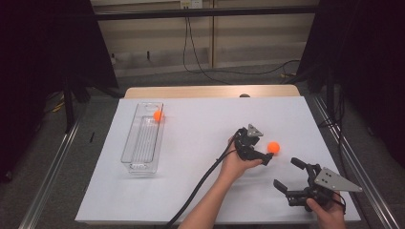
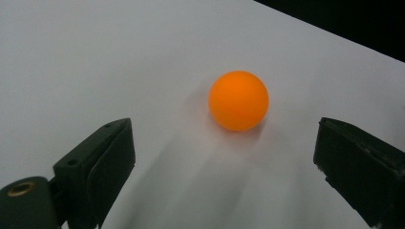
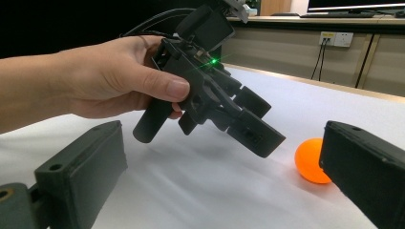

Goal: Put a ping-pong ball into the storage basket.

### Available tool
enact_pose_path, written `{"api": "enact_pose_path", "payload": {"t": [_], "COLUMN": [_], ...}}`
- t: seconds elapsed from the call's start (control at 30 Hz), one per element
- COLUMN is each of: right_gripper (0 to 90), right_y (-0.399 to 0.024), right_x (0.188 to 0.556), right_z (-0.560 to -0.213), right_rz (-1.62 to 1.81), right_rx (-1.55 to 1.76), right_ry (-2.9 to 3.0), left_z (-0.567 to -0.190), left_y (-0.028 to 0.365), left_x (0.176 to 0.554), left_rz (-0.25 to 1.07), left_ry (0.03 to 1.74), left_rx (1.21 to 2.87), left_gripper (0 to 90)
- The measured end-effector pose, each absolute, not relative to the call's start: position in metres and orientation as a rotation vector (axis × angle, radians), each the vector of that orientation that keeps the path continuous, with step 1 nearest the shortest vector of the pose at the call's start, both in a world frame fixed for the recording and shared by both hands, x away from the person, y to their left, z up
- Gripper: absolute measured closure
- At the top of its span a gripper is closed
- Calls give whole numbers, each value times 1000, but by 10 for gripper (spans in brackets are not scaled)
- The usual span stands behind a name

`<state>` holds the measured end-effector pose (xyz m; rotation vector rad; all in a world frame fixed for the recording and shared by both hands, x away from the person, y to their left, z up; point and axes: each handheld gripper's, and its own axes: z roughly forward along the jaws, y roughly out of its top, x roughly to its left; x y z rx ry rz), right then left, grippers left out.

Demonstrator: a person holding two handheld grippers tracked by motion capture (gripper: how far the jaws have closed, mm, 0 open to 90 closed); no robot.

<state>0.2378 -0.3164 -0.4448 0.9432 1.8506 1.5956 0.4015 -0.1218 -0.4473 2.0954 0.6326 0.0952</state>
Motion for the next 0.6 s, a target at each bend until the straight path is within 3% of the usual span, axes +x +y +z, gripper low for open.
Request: {"api": "enact_pose_path", "payload": {"t": [0.6], "right_gripper": [18], "right_y": [-317], "right_x": [238], "right_z": [-445], "right_rz": [1593], "right_rx": [943], "right_ry": [1851], "left_z": [-451], "left_y": [-133], "left_x": [403], "left_rz": [82], "left_ry": [639], "left_rx": [2104], "left_gripper": [70]}}
